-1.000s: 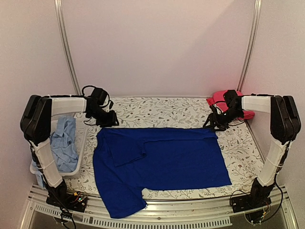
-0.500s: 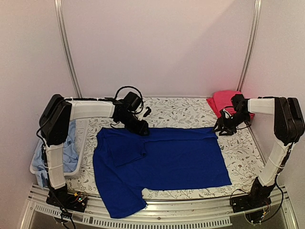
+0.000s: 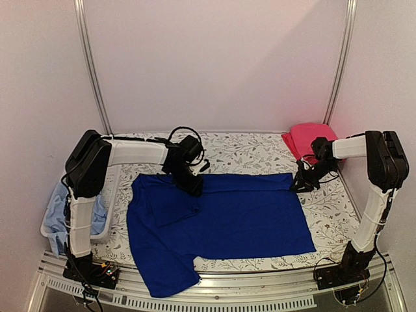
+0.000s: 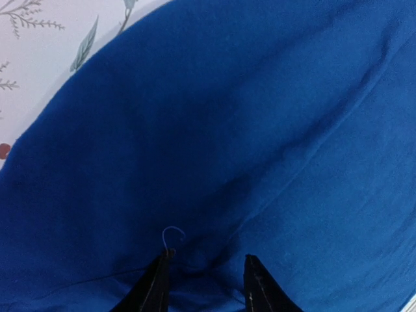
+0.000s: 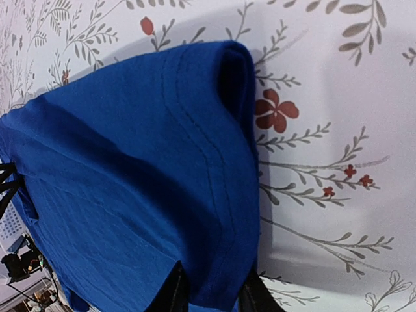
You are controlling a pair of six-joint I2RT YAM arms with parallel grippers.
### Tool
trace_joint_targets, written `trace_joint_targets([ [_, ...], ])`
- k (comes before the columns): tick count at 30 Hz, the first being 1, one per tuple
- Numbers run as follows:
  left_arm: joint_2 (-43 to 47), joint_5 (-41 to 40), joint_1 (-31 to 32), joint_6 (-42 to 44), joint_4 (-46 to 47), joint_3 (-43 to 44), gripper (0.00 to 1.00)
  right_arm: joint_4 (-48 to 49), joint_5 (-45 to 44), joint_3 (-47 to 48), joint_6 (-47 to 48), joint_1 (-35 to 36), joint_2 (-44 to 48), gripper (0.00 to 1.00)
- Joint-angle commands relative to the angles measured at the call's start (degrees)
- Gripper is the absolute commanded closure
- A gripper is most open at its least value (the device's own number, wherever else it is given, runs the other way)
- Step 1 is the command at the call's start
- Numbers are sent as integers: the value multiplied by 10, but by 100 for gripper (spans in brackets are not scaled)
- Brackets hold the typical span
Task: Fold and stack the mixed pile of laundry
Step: Fold the flattened T-shirt at the center of the board.
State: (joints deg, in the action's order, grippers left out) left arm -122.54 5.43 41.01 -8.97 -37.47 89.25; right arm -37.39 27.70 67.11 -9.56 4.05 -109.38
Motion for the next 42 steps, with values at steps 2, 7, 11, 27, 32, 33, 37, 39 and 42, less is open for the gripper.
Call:
trace_joint_targets([
  [2,0,-36,16,28,-35,1,63,12,8,0,1,-3,-12,84],
  [7,14,-68,18,35,-37,5,76,12,8,2,3,-9,-7,100],
  [11,27,-65,18,37,-37,14,91,12,11,8,4,-11,4,100],
  [27,103,-22,18,66,-31,-41,100,-33,7,27,15,-13,39,100],
  [32,101,-9,19,72,-28,-71,100,-26,6,-7,20,-13,37,97],
  [33,98,-3,20,73,-28,-74,100,-26,15,-11,24,-13,32,91],
  [37,94,5,18,62,-31,-68,74,-24,15,-9,28,-13,39,57],
  [39,109,14,10,50,-20,-69,67,-18,8,6,24,-15,56,51],
  [42,136,46,-30,19,4,-76,64,0,4,40,13,-24,67,46],
])
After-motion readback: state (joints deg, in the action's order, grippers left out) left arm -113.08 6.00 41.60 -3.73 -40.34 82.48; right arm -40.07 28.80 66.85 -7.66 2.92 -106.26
